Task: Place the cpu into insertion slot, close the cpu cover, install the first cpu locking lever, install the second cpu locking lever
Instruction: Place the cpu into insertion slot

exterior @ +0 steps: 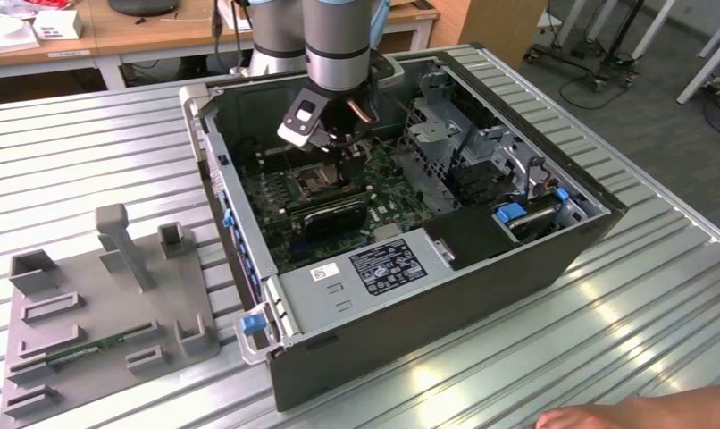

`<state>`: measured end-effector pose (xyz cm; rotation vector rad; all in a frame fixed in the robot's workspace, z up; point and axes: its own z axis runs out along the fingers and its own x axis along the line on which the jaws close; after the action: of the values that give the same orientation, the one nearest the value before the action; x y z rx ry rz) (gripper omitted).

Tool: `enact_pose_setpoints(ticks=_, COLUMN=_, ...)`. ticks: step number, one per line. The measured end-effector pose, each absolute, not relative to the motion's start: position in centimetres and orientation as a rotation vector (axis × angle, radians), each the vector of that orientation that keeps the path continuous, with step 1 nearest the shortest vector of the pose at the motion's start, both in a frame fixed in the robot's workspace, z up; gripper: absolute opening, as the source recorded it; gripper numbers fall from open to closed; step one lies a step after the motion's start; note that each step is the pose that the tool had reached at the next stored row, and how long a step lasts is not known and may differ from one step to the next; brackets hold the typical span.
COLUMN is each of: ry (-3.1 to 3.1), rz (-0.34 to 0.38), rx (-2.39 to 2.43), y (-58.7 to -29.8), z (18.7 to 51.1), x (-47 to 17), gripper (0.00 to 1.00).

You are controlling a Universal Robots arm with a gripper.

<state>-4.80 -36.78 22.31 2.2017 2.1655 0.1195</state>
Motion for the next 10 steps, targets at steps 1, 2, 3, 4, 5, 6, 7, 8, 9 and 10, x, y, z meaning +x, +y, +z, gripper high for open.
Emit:
enact_pose_setpoints(ticks=1, ry=2.149, rz=0.119, rx=2.217, y=-36.77, z=22.30, x=-4.80, gripper=0.54)
enact_pose_setpoints(ticks=2, ry=2.143, rz=0.119, rx=2.223, y=-36.75, z=22.29, x=-4.80, gripper=0.54)
enact_pose_setpoints(ticks=3, ry=2.143, rz=0.119, rx=2.223, y=-36.73, z=22.29, x=-4.80, gripper=0.54)
enact_pose_setpoints(ticks=4, ry=2.143, rz=0.119, rx=2.223, y=-36.72, z=22.28, x=-4.81, gripper=0.54)
enact_pose_setpoints(ticks=5, ry=2.143, rz=0.119, rx=2.223, y=-36.71, z=22.28, x=-4.83, gripper=0.54)
enact_pose_setpoints(ticks=6, ry=2.143, rz=0.120, rx=2.224, y=-36.69, z=22.27, x=-4.88, gripper=0.54)
enact_pose_setpoints(ticks=7, ry=2.144, rz=0.122, rx=2.225, y=-36.68, z=22.26, x=-4.94, gripper=0.54)
enact_pose_setpoints(ticks=8, ry=2.145, rz=0.126, rx=2.227, y=-36.67, z=22.25, x=-5.01, gripper=0.54)
enact_pose_setpoints(ticks=9, ry=2.146, rz=0.129, rx=2.228, y=-36.65, z=22.23, x=-5.07, gripper=0.54)
enact_pose_setpoints(ticks=10, ry=2.148, rz=0.133, rx=2.230, y=-36.64, z=22.22, x=-5.12, gripper=0.54)
